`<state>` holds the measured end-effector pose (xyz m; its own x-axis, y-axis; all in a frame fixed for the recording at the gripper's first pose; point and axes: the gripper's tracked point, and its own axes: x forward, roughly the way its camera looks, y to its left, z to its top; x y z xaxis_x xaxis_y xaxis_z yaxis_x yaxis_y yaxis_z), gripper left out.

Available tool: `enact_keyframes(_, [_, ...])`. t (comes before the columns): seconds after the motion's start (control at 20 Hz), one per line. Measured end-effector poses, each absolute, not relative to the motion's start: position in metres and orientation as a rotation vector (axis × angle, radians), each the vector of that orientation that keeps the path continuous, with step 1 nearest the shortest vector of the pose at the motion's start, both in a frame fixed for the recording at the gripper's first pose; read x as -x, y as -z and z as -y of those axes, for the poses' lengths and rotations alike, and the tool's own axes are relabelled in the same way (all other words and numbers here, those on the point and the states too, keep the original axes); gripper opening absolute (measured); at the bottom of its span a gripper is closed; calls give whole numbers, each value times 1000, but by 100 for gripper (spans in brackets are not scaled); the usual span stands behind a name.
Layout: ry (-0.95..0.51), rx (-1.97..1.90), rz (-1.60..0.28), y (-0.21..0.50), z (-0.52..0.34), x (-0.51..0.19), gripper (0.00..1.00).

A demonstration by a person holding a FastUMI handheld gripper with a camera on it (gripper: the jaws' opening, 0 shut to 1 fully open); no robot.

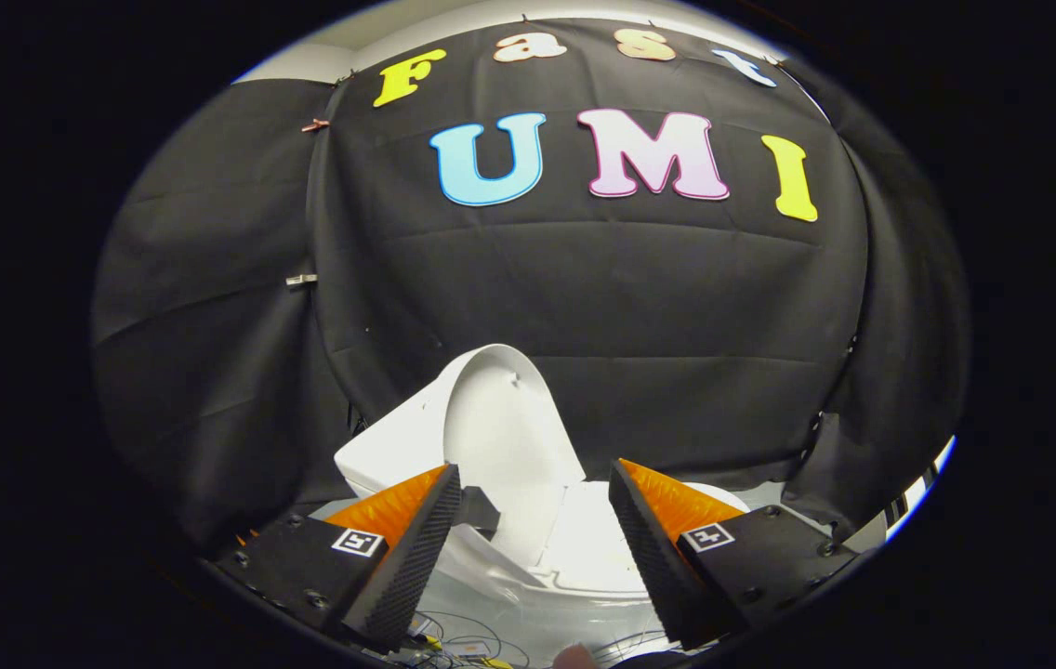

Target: Open the toilet lid.

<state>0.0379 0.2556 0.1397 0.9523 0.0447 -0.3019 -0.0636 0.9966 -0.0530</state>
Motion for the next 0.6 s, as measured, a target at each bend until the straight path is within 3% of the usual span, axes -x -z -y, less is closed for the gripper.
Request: enact_keyframes(0.6, [9,124,-160,-152,-117,-56,100])
